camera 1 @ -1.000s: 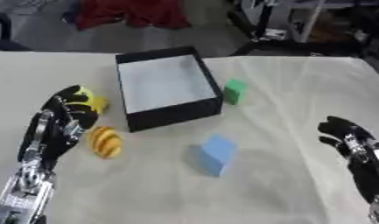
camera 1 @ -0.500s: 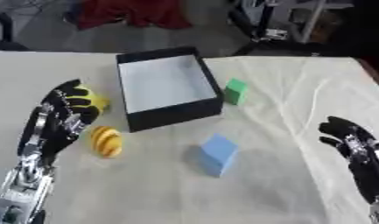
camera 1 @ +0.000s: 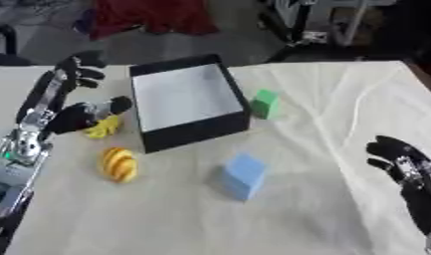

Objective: Pick up objects on the table and place them in the box.

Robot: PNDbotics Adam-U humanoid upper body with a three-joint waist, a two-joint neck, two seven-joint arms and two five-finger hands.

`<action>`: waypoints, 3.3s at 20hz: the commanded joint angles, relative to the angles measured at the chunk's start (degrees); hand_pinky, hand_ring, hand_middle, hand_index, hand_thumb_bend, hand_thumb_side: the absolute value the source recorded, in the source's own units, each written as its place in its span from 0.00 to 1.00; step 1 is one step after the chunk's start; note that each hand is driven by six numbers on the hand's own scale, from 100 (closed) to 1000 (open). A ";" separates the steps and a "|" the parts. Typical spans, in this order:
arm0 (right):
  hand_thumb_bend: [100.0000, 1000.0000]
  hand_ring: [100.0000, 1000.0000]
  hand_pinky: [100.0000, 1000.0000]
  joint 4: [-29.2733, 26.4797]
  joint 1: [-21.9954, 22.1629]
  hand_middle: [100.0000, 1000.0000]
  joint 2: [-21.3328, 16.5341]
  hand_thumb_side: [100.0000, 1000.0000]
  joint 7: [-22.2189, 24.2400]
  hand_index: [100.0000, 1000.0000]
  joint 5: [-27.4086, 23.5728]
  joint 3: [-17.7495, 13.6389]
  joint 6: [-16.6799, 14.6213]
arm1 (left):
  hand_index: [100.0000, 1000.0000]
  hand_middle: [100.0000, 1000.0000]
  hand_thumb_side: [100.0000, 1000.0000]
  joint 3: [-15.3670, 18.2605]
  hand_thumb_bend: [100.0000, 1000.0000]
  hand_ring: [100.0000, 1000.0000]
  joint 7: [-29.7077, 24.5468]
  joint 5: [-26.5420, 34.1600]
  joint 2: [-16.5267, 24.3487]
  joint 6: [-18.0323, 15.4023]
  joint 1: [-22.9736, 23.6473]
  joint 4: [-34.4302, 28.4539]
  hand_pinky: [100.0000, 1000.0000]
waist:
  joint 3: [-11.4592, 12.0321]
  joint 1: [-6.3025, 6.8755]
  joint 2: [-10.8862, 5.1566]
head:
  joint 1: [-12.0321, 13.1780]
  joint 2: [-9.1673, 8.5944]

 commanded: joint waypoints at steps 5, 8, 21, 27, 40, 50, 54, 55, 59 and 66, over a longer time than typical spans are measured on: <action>0.00 0.83 0.81 -0.79 -0.79 0.70 -0.85 0.70 0.49 0.80 0.14 0.39 -0.16 | 0.91 0.77 0.40 -6.02 0.81 0.79 -6.82 -6.91 12.72 2.32 -10.43 10.26 0.81 | -1.78 0.18 0.31 | 0.60 -0.10; 0.00 0.83 0.81 -0.80 -1.01 0.70 -0.65 0.70 0.84 0.80 -0.03 0.73 -0.12 | 0.90 0.76 0.38 -8.34 0.79 0.78 -9.69 -9.78 15.25 5.02 -13.97 14.93 0.81 | -2.80 -0.10 0.62 | 1.06 -0.10; 0.00 0.83 0.81 -0.63 -0.77 0.70 -0.58 0.70 1.14 0.80 -0.28 0.89 -0.05 | 0.89 0.74 0.33 -3.89 0.72 0.75 -22.08 -22.40 9.64 1.22 -20.88 35.44 0.80 | -2.76 -0.22 0.17 | 0.40 -0.10; 0.00 0.83 0.81 -0.61 -0.74 0.70 -0.47 0.70 1.22 0.80 -0.35 0.93 -0.05 | 0.89 0.74 0.31 -2.37 0.69 0.74 -22.72 -28.36 7.09 -2.90 -22.55 45.13 0.80 | -2.62 -0.41 0.04 | 0.23 -0.10; 0.00 0.83 0.81 -0.59 -0.63 0.70 -0.23 0.70 1.16 0.80 -0.45 0.86 -0.02 | 0.88 0.71 0.30 3.89 0.63 0.68 -16.16 -40.94 1.98 -9.11 -23.26 54.66 0.76 | -2.41 -0.80 0.01 | -0.11 -0.10; 0.00 0.83 0.81 -0.54 -0.63 0.70 -0.14 0.71 1.12 0.80 -0.48 0.80 0.02 | 0.59 0.41 0.00 7.24 0.04 0.43 -11.83 -46.30 -0.10 -13.00 -23.65 55.72 0.61 | -2.44 -0.89 0.01 | -0.17 -0.10; 0.00 0.83 0.81 -0.52 -0.58 0.70 -0.22 0.71 1.07 0.80 -0.48 0.77 0.04 | 0.49 0.31 0.00 7.44 0.01 0.34 -9.13 -44.50 0.75 -13.81 -24.21 54.08 0.54 | -2.41 -0.83 -0.11 | -0.13 -0.10; 0.00 0.83 0.81 -0.52 -0.58 0.70 -0.27 0.71 1.06 0.80 -0.49 0.77 0.04 | 0.49 0.31 0.00 7.35 0.01 0.34 -8.57 -43.88 1.06 -14.02 -24.56 53.60 0.55 | -2.35 -0.79 -0.16 | -0.15 -0.10; 0.00 0.83 0.81 -0.51 -0.61 0.70 -0.37 0.71 1.14 0.80 -0.51 0.83 0.06 | 0.50 0.31 0.00 7.61 0.04 0.34 -6.21 -39.25 2.09 -14.36 -26.31 50.02 0.54 | -2.21 -0.74 -0.35 | -0.13 -0.10; 0.00 0.83 0.81 -0.44 -0.51 0.70 -0.54 0.71 1.21 0.80 -0.49 0.98 0.11 | 0.52 0.33 0.03 3.42 0.12 0.36 -3.53 -28.96 2.22 -14.20 -27.96 38.25 0.56 | -2.36 -0.67 -0.53 | -0.09 -0.10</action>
